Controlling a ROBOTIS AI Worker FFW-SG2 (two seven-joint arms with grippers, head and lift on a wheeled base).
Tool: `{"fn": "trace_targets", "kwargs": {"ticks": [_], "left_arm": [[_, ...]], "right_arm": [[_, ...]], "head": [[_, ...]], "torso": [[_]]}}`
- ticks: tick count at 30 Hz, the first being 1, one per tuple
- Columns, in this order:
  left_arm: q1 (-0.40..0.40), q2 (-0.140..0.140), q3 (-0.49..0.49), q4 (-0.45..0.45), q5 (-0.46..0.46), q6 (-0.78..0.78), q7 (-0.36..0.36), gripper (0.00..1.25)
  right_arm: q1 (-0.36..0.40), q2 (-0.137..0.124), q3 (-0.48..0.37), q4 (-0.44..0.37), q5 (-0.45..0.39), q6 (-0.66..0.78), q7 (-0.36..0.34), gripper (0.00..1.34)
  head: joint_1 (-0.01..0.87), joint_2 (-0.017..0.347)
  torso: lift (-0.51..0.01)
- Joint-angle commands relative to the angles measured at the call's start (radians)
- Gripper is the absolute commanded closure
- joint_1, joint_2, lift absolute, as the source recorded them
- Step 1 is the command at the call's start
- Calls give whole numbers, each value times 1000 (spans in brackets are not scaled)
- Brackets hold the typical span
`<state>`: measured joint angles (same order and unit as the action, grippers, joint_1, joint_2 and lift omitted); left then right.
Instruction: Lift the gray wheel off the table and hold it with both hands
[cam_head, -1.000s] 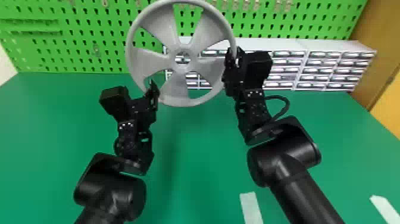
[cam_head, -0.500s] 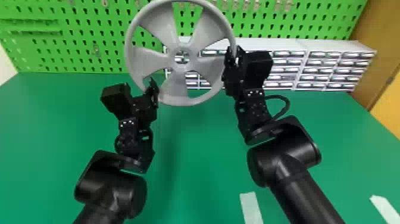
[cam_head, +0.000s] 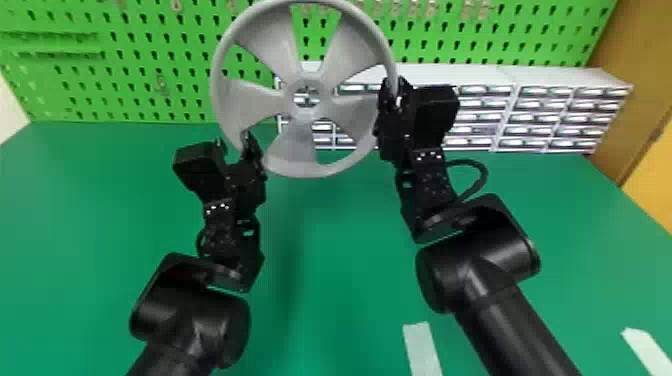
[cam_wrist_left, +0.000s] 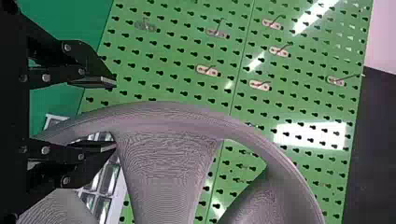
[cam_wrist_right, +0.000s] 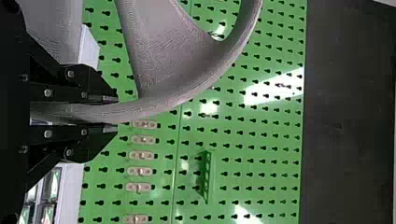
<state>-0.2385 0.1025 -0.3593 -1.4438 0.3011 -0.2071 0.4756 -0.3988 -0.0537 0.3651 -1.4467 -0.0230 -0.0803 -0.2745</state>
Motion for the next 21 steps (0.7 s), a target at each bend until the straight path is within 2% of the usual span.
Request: {"fn": "trace_targets", "kwargs": {"ticks": [1, 3, 21], "left_arm": [[-2, 9, -23, -9, 12, 8, 31, 837], [-2, 16, -29, -20, 16, 12, 46, 903], [-9, 23, -32, -33, 43, 14, 52, 943]], "right_arm": [[0, 0, -1, 0, 0, 2, 0, 1090], [0, 0, -1, 0, 0, 4, 0, 1090], [0, -2, 5, 0, 3, 5, -3, 1090]], "head": [[711, 15], [711, 15], [711, 15]], "torso": [[-98], [-98], [-98]]}}
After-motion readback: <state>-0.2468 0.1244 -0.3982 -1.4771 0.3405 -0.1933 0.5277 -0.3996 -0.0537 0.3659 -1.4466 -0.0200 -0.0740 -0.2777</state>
